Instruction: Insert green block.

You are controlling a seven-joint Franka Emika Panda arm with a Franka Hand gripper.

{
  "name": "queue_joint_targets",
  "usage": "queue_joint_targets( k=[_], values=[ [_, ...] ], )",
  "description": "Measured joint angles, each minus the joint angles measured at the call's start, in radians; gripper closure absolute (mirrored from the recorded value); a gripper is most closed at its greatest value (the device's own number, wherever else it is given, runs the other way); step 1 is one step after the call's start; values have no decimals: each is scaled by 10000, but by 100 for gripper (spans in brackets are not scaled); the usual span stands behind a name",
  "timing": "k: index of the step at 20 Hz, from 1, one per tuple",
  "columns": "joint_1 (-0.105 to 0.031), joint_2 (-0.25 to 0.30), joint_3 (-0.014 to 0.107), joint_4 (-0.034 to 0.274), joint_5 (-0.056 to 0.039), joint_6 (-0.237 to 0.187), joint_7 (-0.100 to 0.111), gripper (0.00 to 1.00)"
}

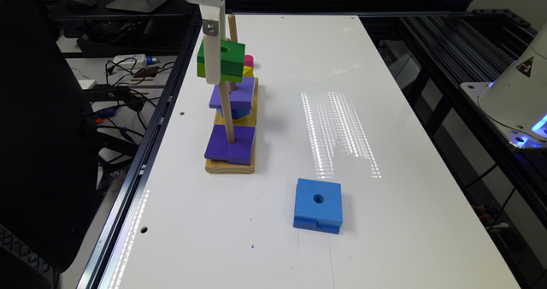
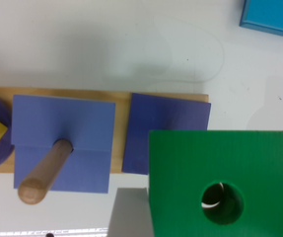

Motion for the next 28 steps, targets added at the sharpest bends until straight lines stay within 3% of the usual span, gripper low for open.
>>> queue_joint_targets(
  k=[28],
  values=[
    [-5,157,15,6,-8,107,1,100]
  ],
)
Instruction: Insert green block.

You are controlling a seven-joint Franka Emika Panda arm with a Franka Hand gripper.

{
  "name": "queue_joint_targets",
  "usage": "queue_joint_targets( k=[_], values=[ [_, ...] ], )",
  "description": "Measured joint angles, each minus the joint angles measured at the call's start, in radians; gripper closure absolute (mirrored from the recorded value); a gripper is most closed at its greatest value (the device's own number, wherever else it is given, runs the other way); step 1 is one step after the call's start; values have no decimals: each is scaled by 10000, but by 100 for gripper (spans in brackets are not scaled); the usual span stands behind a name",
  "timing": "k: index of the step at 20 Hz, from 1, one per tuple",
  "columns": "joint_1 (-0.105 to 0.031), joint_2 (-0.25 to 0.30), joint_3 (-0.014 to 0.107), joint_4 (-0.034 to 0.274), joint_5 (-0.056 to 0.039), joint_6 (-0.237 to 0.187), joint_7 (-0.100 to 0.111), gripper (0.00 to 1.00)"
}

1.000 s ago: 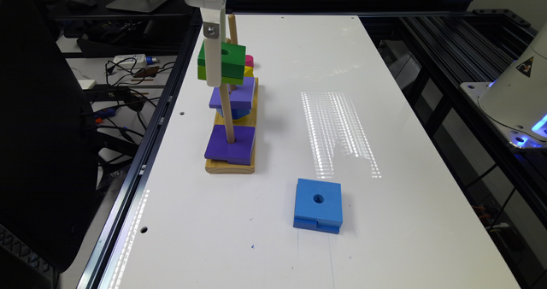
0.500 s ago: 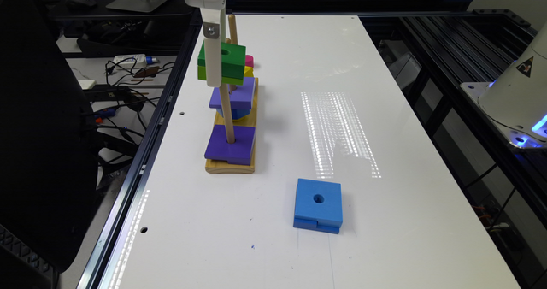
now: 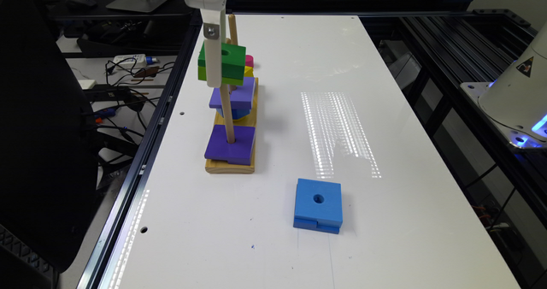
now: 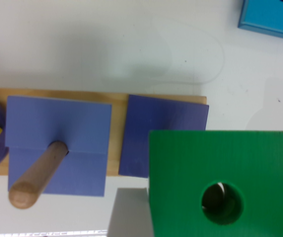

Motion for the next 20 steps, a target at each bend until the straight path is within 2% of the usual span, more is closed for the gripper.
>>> queue_joint_targets(
  k=[12,16,20],
  values=[
    [-2,62,-5,13,-7,31,0,100],
    [-1,336,-5,29,-55,301,0,100],
    [-1,370,-5,50,-82,312,0,100]
  ],
)
